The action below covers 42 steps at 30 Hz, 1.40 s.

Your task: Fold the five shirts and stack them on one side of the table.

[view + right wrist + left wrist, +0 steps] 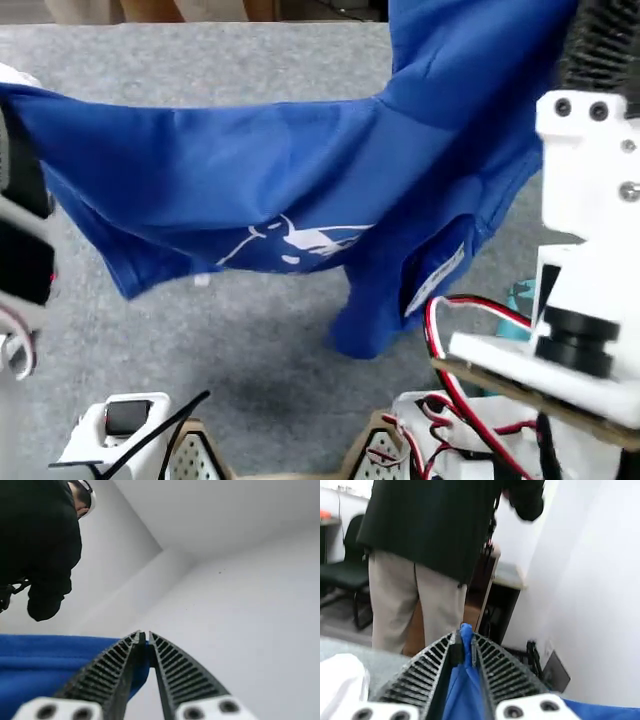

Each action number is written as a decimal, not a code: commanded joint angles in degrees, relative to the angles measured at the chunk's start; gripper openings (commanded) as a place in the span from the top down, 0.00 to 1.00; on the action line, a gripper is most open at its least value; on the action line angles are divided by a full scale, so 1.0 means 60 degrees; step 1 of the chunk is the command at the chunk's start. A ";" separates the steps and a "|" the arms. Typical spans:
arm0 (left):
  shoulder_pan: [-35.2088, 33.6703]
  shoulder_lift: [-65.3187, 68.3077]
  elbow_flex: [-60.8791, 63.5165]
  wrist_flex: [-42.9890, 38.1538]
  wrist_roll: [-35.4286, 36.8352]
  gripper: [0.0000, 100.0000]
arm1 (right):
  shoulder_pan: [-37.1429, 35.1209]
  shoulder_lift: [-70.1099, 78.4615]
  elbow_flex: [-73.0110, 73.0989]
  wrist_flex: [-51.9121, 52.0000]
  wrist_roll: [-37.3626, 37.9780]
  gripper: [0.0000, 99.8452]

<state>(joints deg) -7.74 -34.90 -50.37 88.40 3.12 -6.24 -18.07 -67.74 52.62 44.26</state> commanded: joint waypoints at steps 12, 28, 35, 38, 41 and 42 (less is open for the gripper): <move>-0.1114 0.0051 -0.0220 -0.0498 -0.0440 0.98 | -0.0051 0.0007 0.0418 -0.0293 0.0513 1.00; -0.1070 0.0037 0.2330 -0.0586 -0.0088 0.98 | 0.1678 0.0022 0.1253 0.1084 -0.1114 1.00; -0.1055 -0.0022 0.2842 -0.0586 0.0425 0.98 | 0.1692 -0.0007 0.1429 0.1993 -0.2139 1.00; -0.1055 -0.0066 0.1993 -0.0498 0.0396 0.98 | 0.1692 -0.0066 0.0886 0.2447 -0.2447 1.00; -0.1055 -0.0447 0.0527 -0.0073 0.0381 0.98 | 0.1707 -0.0418 0.0022 0.3018 -0.3048 1.00; -0.1055 -0.0564 0.0205 0.0073 0.0381 0.98 | 0.1707 -0.0535 -0.0154 0.3136 -0.3223 1.00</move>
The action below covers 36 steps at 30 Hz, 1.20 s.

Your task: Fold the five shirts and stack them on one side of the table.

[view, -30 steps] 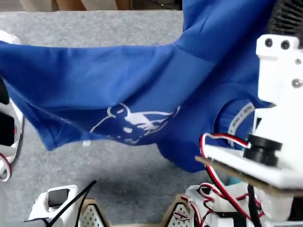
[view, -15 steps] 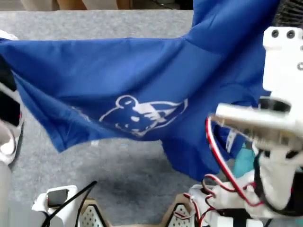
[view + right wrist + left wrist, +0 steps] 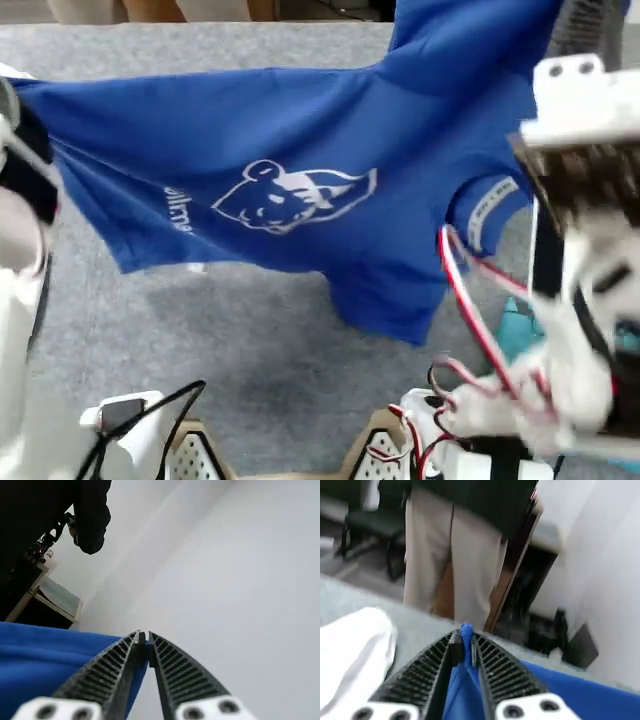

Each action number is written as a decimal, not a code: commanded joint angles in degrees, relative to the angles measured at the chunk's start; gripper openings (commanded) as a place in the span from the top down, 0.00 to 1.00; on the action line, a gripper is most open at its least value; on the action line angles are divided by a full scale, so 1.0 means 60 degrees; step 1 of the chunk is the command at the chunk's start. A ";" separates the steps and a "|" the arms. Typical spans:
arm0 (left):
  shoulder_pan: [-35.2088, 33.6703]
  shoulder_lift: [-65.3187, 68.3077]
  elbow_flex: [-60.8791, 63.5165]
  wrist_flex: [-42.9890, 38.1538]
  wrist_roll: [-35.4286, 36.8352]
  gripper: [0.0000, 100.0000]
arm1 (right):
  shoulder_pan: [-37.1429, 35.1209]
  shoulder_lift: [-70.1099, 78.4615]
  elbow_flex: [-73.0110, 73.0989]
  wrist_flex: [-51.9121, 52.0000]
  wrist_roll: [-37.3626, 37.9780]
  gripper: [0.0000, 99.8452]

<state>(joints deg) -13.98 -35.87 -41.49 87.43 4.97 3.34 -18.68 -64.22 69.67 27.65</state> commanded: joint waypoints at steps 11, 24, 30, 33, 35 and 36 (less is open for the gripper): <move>-0.0015 -0.1619 -0.1465 0.1114 0.0073 0.98 | 0.0110 -0.2132 -0.0989 -0.0073 -0.0747 1.00; -0.0015 -0.2234 -0.1407 0.2007 0.0103 0.98 | 0.0125 -0.2498 -0.0168 -0.1758 -0.0689 1.00; -0.0015 -0.2308 0.0190 0.1934 0.0117 0.98 | 0.0081 -0.2513 0.1897 -0.2286 -0.0703 1.00; -0.0015 -0.2234 0.0982 0.1861 0.0132 0.98 | 0.0066 -0.2513 0.2513 -0.2256 -0.0718 1.00; -0.0015 -0.2234 0.1919 0.1553 0.0366 0.98 | 0.0066 -0.2527 0.2996 -0.2256 -0.0733 1.00; -0.0015 -0.2293 0.2462 0.1231 0.0542 0.98 | 0.0066 -0.2527 0.3231 -0.2256 -0.0733 1.00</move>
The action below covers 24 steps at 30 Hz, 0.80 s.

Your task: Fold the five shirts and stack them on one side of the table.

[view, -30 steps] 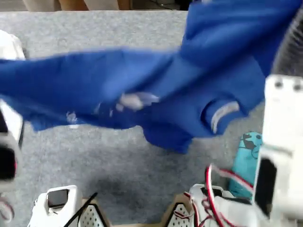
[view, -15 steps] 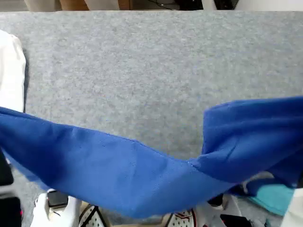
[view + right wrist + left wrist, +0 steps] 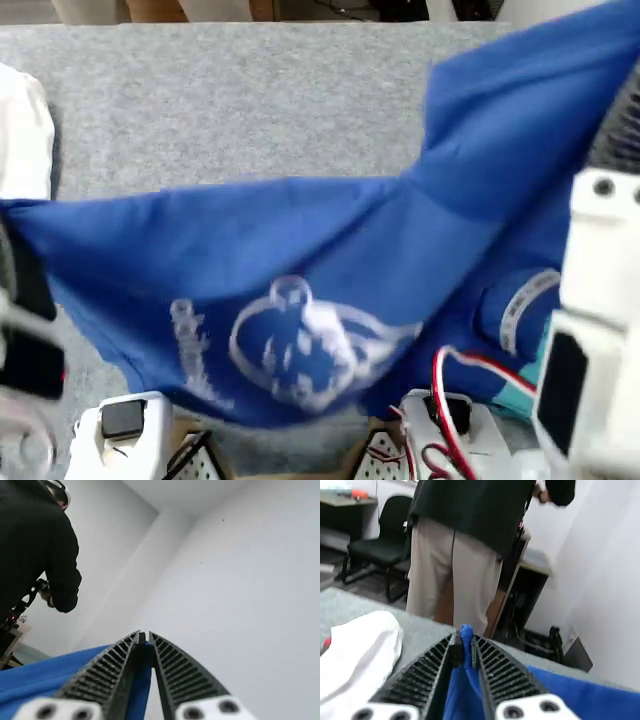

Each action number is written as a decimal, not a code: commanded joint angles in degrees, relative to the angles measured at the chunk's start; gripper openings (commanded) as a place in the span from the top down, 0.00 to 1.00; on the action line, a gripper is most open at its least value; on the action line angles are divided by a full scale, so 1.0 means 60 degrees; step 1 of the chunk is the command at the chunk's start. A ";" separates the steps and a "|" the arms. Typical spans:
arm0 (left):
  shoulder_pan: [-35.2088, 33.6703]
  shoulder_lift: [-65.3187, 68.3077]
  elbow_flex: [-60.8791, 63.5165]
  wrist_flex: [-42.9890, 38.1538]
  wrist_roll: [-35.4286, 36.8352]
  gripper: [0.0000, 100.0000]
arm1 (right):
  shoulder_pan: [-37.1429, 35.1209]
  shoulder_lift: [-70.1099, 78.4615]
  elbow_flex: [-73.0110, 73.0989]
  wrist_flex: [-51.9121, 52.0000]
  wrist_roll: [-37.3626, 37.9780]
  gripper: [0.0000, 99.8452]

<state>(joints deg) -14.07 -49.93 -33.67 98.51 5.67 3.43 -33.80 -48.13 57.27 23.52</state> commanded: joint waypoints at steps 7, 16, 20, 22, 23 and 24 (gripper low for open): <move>0.0000 0.0110 0.5890 -0.4747 0.0747 0.98 | -0.0447 0.0007 0.3934 -0.1026 0.0000 1.00; 0.0440 0.0623 1.1546 -1.1443 0.0308 0.98 | -0.0447 0.1399 0.9150 -0.6242 0.0015 1.00; 0.0542 0.1648 1.2542 -1.3363 0.0278 0.98 | -0.0432 0.3070 0.9062 -0.7267 -0.0044 1.00; 0.0542 0.2293 1.2557 -1.4139 0.0278 0.98 | -0.0447 0.3919 0.8623 -0.7604 -0.0044 1.00; 0.0542 0.2615 1.2454 -1.4432 0.0278 0.98 | -0.0476 0.4344 0.8359 -0.7707 -0.0044 1.00; 0.0542 0.2923 1.2264 -1.4637 0.0278 0.98 | -0.0491 0.4769 0.8037 -0.7795 -0.0044 1.00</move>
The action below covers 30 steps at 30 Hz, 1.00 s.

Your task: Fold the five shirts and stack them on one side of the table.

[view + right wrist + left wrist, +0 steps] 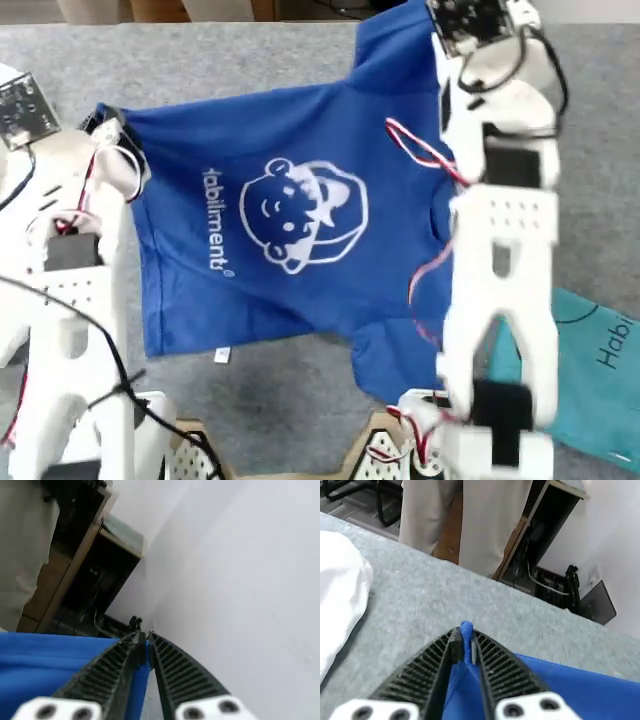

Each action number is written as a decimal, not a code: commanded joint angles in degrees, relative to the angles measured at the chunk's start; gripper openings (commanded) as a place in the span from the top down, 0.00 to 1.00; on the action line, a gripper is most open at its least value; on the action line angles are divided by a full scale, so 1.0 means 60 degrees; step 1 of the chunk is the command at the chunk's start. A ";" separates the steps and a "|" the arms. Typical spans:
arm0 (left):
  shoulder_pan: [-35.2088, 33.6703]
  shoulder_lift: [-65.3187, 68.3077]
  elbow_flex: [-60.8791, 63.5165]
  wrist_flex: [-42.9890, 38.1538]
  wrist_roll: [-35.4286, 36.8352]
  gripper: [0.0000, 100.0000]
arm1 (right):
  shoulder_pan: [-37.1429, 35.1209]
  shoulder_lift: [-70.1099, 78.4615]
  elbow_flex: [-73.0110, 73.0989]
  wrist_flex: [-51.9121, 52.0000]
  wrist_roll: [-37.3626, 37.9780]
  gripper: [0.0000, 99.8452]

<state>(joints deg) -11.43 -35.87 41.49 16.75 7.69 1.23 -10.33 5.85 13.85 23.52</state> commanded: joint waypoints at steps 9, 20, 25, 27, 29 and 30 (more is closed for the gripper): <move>0.0176 0.3700 -0.3707 -0.1143 -0.0044 0.98 | -0.0330 0.4916 -0.6117 -0.0586 0.0000 1.00; 0.0396 0.5619 -0.7018 0.0484 -0.0059 0.98 | -0.0330 0.7875 -1.1509 0.1861 0.0015 1.00; 0.0396 0.5663 -0.7165 0.1231 -0.0117 0.98 | -0.0300 0.8432 -1.2549 0.2960 0.0015 1.00; 0.0366 0.5663 -0.7165 0.1890 -0.0132 0.98 | -0.0286 0.8520 -1.2813 0.3604 0.0015 1.00; 0.0352 0.5663 -0.7165 0.2549 -0.0234 0.98 | -0.0271 0.8520 -1.2974 0.4308 0.0015 1.00; 0.0352 0.5619 -0.7165 0.2828 -0.0425 0.98 | -0.0271 0.8505 -1.3018 0.4703 0.0015 1.00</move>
<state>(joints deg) -9.32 -1.49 1.58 29.32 7.08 -0.09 41.27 -68.26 37.23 23.43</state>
